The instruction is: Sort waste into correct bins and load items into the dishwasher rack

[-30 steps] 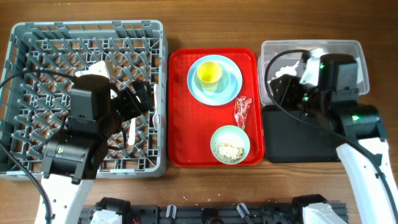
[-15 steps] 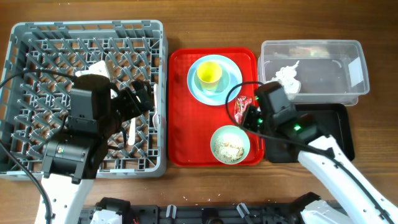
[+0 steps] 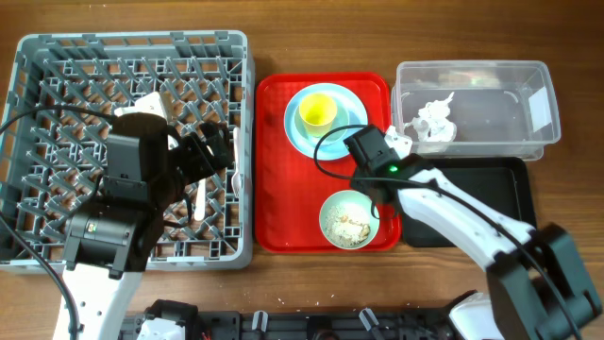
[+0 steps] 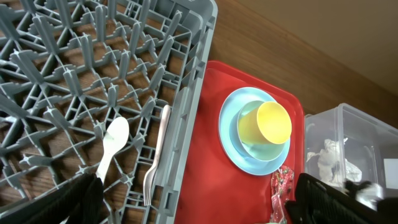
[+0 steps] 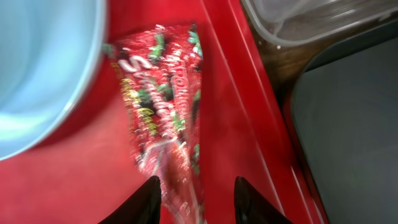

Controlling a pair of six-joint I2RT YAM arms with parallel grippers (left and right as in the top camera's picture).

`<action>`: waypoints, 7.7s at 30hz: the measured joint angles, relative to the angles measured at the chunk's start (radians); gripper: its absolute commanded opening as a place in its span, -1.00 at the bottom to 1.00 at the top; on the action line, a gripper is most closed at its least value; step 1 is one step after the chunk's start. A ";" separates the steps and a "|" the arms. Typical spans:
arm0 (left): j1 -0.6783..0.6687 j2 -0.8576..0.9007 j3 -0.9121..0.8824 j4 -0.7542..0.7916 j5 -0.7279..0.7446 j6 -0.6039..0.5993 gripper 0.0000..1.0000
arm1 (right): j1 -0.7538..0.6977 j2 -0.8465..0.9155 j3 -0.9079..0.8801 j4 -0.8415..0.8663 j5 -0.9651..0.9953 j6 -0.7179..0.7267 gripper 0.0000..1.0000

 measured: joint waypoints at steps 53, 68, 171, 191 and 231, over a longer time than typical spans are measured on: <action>0.000 0.001 0.000 0.000 0.000 0.000 1.00 | -0.389 -0.211 0.179 -0.013 0.129 -0.352 0.62; 0.000 0.002 0.000 0.000 0.000 0.000 1.00 | -0.167 -0.518 0.195 -0.481 -0.684 -0.652 -0.91; 0.000 0.002 0.000 0.000 0.000 0.000 1.00 | 0.124 -0.055 0.021 -0.183 -0.306 -0.415 -0.67; 0.000 0.002 0.000 0.000 0.000 0.000 1.00 | 0.124 -0.054 -0.018 -0.137 -0.319 -0.363 -0.52; 0.000 0.002 0.000 0.000 0.000 0.000 1.00 | -0.179 -0.348 0.207 -0.533 -0.350 -0.369 -0.92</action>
